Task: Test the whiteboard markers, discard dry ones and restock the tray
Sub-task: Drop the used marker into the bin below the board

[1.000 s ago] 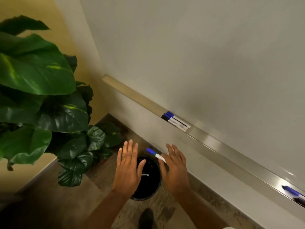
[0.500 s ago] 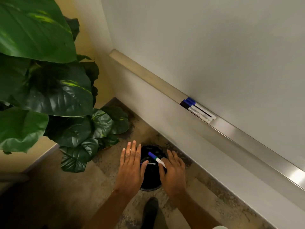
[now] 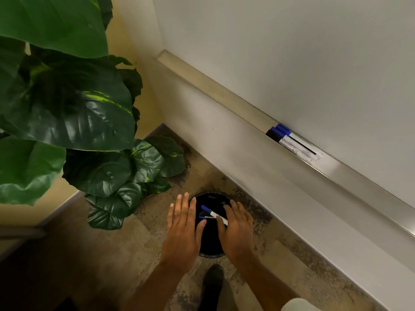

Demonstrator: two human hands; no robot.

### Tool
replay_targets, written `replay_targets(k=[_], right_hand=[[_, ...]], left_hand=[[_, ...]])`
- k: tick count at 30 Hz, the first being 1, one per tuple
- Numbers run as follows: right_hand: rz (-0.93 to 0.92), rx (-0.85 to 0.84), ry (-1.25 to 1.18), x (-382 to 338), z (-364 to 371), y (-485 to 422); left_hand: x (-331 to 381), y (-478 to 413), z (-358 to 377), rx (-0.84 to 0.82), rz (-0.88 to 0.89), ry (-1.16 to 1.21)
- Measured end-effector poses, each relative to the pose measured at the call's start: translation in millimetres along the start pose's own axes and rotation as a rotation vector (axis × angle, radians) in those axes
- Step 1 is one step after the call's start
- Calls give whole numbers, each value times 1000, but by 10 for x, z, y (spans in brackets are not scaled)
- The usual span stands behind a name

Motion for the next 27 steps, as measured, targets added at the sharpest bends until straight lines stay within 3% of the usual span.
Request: replay_targets(k=[14, 27], right_hand=[[25, 214, -192, 57, -674, 303], [-94, 399, -214, 155, -1820, 500]], left_hand=[[227, -99, -327, 38, 5, -6], [1146, -246, -1095, 117, 131, 31]])
Point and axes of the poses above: each hand's wrist, its own y-axis away from the middle knuckle, its own z-axis out of the palm, x = y × z, the point moved 3 cm from there along -y, towards the middle knuckle, and after that the axes turned 6 degrees about -y, right-handed, at the moved point
